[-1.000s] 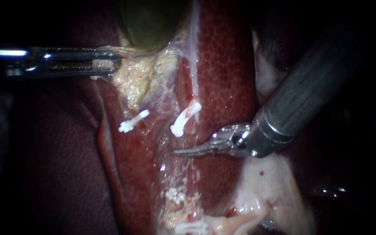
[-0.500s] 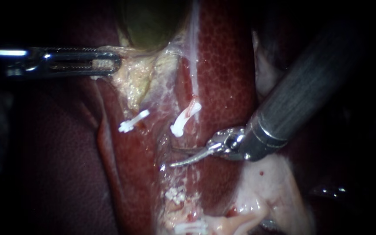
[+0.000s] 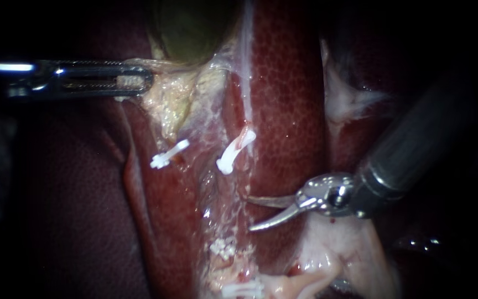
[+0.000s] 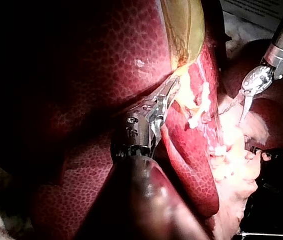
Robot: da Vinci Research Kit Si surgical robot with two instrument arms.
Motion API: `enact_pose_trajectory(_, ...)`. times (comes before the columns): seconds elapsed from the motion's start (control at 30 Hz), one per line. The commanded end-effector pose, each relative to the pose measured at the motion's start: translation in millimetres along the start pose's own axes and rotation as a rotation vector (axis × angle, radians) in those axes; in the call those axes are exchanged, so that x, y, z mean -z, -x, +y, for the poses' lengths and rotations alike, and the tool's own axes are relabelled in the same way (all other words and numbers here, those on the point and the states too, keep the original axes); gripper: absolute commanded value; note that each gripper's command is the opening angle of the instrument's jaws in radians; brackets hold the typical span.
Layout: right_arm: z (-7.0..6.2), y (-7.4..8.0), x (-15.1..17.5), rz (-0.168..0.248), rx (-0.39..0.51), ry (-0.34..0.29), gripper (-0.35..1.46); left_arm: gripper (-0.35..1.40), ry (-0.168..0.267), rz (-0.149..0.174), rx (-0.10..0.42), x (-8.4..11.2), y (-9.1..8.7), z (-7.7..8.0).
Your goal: Go back from the cut right tube
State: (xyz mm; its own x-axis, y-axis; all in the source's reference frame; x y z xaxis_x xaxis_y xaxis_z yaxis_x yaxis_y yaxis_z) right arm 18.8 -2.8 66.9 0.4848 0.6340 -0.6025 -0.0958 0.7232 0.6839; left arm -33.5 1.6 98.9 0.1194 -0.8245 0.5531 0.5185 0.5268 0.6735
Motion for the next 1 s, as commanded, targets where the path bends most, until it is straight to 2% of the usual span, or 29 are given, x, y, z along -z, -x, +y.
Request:
enact_pose_trajectory(0.03, 0.0, -0.3, 0.7, 0.001, 0.01, 0.01, 1.45, -0.33, 0.0, 0.0, 0.0, 0.0, 0.0, 0.0)
enact_pose_trajectory(0.23, -0.3, -2.8, 5.0, 0.02, 0.078, 0.062, 1.45, -0.32, 0.0, 0.0, 0.0, 0.0, 0.0, 0.0)
enact_pose_trajectory(0.4, -1.3, -5.2, 7.4, 0.036, 0.12, 0.035, 1.45, -0.32, 0.001, 0.0, 0.0, -0.2, 0.0, 0.0)
enact_pose_trajectory(0.5, -2.0, -6.0, 7.9, 0.056, 0.144, 0.03, 1.45, -0.32, 0.001, -0.001, 0.0, -0.2, 0.0, -0.1)
enact_pose_trajectory(0.6, -2.4, -6.4, 8.0, 0.073, 0.159, 0.029, 1.45, -0.32, 0.002, -0.001, 0.0, -0.3, 0.0, -0.1)
enact_pose_trajectory(1.0, -2.3, -6.4, 8.0, 0.073, 0.17, 0.031, 1.45, -0.32, 0.007, -0.004, -0.004, -1.1, -0.8, -0.4)
